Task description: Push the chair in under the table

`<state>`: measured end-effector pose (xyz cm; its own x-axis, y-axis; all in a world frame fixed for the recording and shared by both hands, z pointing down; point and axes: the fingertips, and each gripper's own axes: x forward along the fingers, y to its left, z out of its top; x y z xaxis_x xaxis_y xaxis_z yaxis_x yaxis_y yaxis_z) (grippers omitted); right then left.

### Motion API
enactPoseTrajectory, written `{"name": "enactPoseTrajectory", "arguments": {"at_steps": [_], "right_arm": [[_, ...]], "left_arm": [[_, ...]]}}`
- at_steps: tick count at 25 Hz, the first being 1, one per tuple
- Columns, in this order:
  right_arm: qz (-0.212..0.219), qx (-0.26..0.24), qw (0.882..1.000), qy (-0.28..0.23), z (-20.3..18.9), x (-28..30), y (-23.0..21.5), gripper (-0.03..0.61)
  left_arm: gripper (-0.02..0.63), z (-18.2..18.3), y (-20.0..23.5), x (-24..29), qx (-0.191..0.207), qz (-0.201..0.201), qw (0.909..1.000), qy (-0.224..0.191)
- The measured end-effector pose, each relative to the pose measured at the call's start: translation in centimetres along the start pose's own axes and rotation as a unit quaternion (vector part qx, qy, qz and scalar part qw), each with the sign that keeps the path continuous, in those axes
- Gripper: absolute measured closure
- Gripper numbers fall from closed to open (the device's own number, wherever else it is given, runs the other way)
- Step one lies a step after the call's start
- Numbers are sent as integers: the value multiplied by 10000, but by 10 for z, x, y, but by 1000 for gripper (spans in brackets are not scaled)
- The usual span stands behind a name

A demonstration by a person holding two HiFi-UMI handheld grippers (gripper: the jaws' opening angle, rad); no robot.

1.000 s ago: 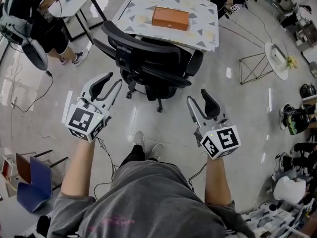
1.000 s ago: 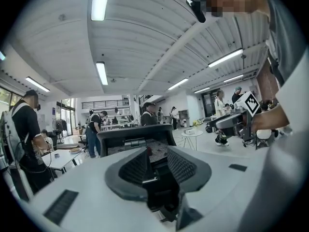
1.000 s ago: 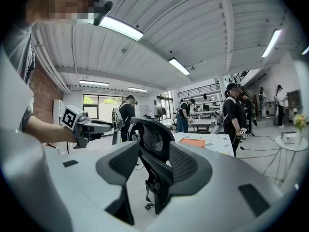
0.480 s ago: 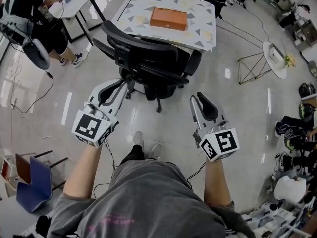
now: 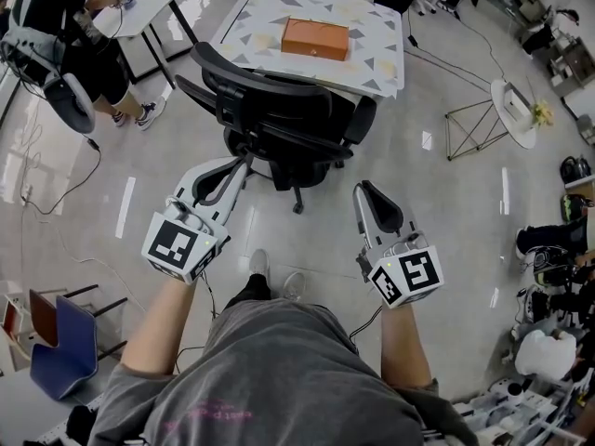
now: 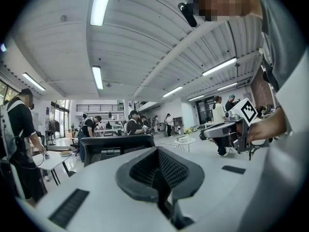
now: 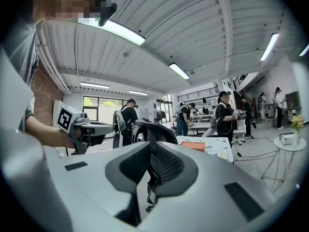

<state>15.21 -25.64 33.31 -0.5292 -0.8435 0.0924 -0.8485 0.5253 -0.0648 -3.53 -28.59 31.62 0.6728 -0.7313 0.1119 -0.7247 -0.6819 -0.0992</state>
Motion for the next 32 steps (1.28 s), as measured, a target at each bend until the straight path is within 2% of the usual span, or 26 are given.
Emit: {"name": "enactPoseTrajectory", "arguments": {"at_steps": [15, 32], "right_arm": [[42, 36, 10000, -23, -3, -4, 8, 574], [102, 60, 9999, 16, -7, 1, 14, 574]], "left_arm": [[612, 0, -15, 1, -79, -98, 9999, -60], [612, -5, -12, -5, -167, -33, 9998, -51]]}}
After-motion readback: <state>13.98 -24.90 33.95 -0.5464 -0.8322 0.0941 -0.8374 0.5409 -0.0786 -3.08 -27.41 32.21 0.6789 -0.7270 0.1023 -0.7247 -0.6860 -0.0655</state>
